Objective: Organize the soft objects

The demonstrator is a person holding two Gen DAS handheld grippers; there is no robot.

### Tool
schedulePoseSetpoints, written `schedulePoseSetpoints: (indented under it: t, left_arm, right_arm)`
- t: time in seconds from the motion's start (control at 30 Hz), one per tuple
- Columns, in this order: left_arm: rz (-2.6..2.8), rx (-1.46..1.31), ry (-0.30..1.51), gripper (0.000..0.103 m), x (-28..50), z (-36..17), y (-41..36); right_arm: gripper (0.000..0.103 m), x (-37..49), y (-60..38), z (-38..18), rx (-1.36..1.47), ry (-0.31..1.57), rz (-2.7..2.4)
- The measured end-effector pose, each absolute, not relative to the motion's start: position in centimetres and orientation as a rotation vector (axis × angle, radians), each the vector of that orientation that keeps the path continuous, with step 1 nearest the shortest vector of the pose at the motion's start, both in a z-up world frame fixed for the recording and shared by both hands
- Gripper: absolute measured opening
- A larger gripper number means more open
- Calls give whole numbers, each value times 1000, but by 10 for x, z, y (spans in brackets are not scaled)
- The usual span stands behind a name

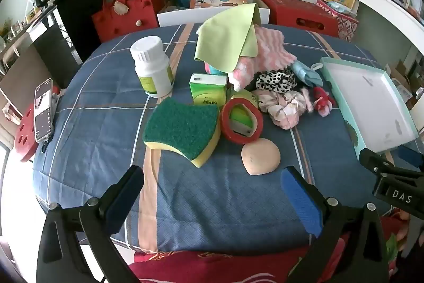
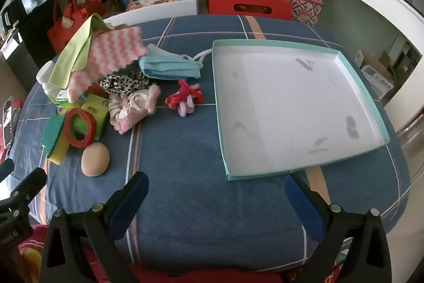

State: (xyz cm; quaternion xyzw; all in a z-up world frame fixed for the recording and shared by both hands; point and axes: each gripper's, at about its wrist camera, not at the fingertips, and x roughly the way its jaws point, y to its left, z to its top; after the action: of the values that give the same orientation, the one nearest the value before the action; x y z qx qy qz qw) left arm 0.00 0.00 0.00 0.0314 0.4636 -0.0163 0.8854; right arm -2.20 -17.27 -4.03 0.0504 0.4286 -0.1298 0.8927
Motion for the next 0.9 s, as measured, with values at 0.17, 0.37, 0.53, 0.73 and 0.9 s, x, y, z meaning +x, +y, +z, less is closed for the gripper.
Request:
schedulePoseSetpoints:
  t: [0.17,0.37,0.53,0.73,0.9]
  left_arm:
    - [-12,98,976,103,-1,-1,-4]
    - [-18,95,981,103,0,-1,3]
    - [-5,105,984,103,2,-3,-2]
    - [-2,107,987,103,1,-4,-2]
    - [3,104,989,103,2,-4,-2]
  right_arm:
    - [103,-23,-170,-43,101,884,-274]
    - [103,-25,-174,-38,95,908,-269]
    - [103,-21,-171,-41,89,913,-277]
    - [103,-20,-172,-41,96,912,-274]
    - [103,-21,-172,-41,95,910,-276]
